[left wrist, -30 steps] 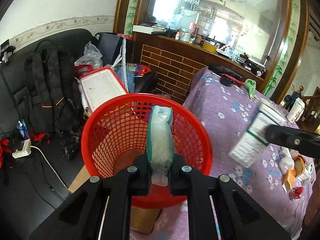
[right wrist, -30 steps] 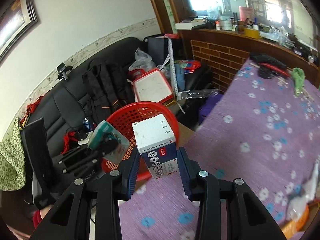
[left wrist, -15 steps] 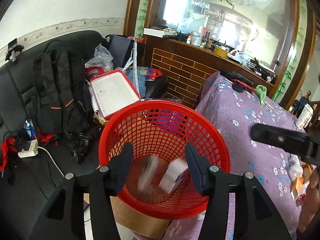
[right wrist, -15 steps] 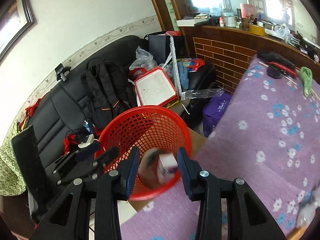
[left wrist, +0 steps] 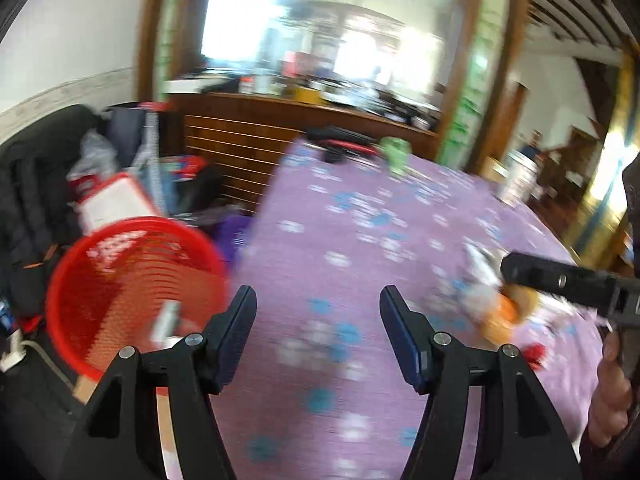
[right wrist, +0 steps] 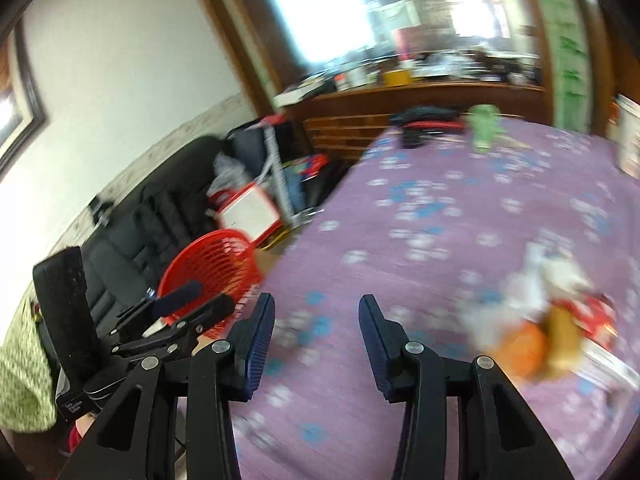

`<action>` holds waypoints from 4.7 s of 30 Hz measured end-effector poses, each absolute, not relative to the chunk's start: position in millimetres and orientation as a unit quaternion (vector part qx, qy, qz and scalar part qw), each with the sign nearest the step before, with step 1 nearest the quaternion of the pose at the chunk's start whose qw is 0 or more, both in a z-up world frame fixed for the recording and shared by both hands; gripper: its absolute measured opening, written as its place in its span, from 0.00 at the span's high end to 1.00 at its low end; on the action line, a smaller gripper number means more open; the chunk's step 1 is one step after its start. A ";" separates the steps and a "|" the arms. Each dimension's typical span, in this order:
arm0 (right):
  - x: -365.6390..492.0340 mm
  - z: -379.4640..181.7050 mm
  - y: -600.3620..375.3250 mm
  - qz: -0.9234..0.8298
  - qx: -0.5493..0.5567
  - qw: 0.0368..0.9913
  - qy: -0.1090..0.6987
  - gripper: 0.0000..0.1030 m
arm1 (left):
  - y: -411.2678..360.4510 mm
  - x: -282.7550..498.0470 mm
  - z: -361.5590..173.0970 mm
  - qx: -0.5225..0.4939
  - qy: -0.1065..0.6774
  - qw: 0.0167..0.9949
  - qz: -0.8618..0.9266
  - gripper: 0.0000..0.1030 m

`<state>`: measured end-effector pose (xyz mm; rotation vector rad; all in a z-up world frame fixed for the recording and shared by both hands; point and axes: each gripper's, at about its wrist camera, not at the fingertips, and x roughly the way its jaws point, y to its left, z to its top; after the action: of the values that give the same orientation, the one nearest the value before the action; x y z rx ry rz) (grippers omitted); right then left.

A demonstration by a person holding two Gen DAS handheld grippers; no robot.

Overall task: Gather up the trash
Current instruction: 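Return the left gripper to grasp the red wrapper while the right reaches the table, then grasp the long white medicine box with the right gripper, then carry the red wrapper and white medicine box toward the red wastebasket with both grippers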

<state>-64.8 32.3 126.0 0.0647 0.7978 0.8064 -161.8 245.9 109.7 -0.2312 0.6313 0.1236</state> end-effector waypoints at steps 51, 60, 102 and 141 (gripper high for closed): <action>-9.4 42.6 -188.7 0.250 0.076 0.861 0.437 0.31 | 28.1 -107.7 52.2 -0.011 0.390 0.912 -0.130 0.54; 3.4 21.1 -176.6 0.281 0.100 0.823 0.484 0.30 | 37.4 -107.7 47.4 -0.020 0.394 0.910 -0.129 0.54; -100.3 67.2 -153.3 0.245 0.042 0.881 0.402 0.50 | 49.7 -122.5 57.0 -0.027 0.372 0.922 -0.103 0.54; -100.9 81.7 -104.2 0.314 0.027 0.862 0.397 0.49 | 112.0 -137.8 79.5 -0.056 0.347 0.936 -0.040 0.54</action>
<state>-100.9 -104.2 81.7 0.0560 0.8336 0.6592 -137.8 112.0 79.5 -0.1135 0.7083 -0.0824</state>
